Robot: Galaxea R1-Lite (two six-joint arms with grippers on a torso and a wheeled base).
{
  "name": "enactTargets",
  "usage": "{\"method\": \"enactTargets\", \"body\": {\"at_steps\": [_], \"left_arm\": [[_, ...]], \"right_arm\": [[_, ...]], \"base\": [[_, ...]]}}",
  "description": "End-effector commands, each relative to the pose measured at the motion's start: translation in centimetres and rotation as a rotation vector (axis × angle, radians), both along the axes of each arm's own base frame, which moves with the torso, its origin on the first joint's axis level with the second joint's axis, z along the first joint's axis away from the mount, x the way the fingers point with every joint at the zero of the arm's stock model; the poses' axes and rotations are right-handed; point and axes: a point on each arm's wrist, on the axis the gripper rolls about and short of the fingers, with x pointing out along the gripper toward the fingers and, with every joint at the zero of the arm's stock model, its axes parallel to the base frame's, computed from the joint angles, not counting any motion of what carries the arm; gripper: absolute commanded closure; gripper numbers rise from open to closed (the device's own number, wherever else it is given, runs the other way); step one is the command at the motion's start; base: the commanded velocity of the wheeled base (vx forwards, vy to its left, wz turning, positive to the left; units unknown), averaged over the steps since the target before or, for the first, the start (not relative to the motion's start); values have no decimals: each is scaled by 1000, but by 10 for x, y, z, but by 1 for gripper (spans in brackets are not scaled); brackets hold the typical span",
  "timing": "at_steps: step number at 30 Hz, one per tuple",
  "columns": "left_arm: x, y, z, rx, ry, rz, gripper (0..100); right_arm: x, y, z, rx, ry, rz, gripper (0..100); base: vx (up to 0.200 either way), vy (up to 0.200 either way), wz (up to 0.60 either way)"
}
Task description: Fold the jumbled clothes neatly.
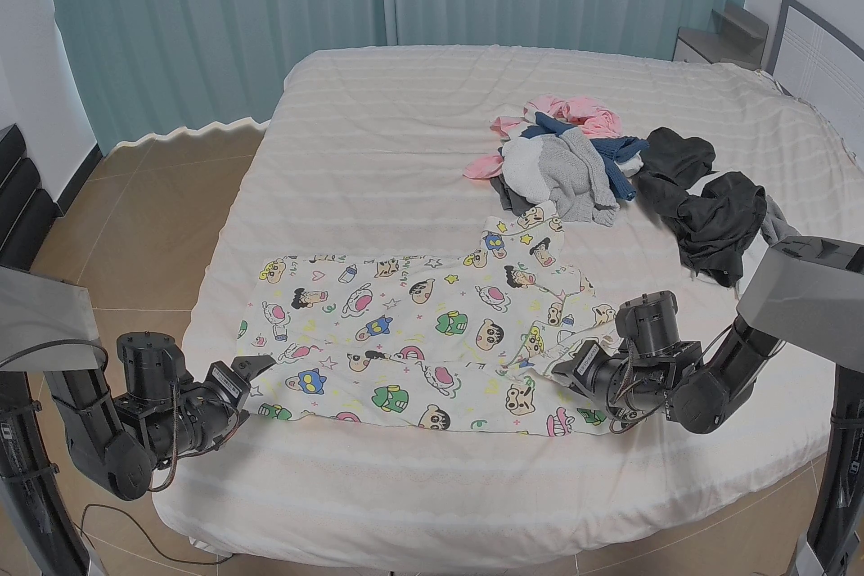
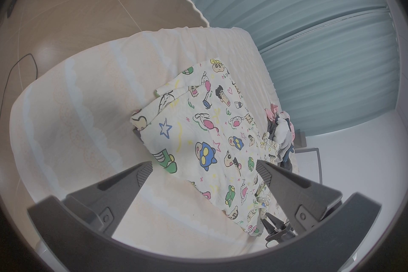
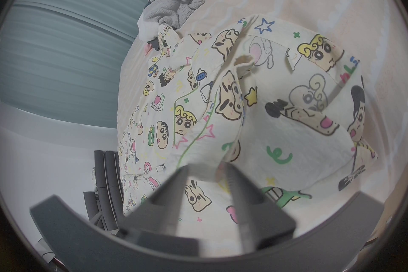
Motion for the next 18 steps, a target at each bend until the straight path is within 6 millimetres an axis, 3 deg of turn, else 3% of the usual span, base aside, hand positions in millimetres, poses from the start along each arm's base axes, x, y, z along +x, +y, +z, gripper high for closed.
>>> {"method": "enactTargets", "body": {"at_steps": [1,6,18], "left_arm": [[0,0,-1,0,5,0,0],[0,0,-1,1,3,-1,0],[0,0,-1,3,3,2,0]], "right_arm": [[-2,0,3,2,-6,4,100],[-6,1,9,6,-15,10,100],[-37,18,32,17,-42,98,100]], "base": [[0,0,0],[0,0,0],[0,0,0]]}}
